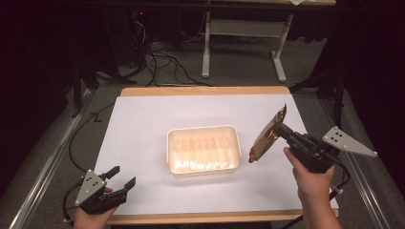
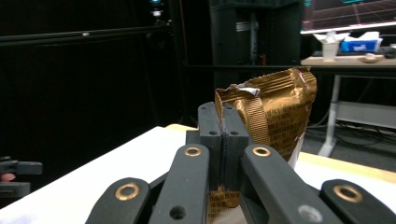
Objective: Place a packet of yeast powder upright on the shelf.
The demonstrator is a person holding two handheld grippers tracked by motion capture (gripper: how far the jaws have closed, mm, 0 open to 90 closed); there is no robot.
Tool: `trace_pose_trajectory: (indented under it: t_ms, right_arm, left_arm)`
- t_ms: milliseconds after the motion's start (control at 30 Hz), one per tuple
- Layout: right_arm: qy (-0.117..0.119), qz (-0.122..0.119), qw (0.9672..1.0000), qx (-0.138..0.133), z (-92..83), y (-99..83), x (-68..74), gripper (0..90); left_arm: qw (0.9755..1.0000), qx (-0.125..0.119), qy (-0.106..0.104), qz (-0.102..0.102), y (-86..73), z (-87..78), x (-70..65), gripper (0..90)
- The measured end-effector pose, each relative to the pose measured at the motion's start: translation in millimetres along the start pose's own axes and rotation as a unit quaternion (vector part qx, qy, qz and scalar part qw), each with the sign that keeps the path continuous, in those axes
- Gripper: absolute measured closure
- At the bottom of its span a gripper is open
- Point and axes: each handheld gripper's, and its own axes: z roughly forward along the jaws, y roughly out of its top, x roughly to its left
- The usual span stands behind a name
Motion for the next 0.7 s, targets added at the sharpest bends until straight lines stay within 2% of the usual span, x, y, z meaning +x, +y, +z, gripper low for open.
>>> trace_pose_trajectory:
  t_ms: [233,400,700]
  right_arm:
    - [0.02,-0.012,0.9997,0.002,16.4,9.0,15.5,90.0]
    - [0.035,-0.024,0.999,0.009,34.2,13.3,28.4,90.0]
    - [0.044,-0.022,0.9986,0.021,54.0,10.5,35.1,90.0]
  left_arm:
    - [1.0,0.001,0.0,0.002,0.2,-1.2,0.6,31.8]
    - [1.0,0.001,-0.001,0.003,0.3,-1.2,1.3,31.8]
    - [1.0,-0.001,0.0,0.003,0.4,-2.4,2.0,31.7]
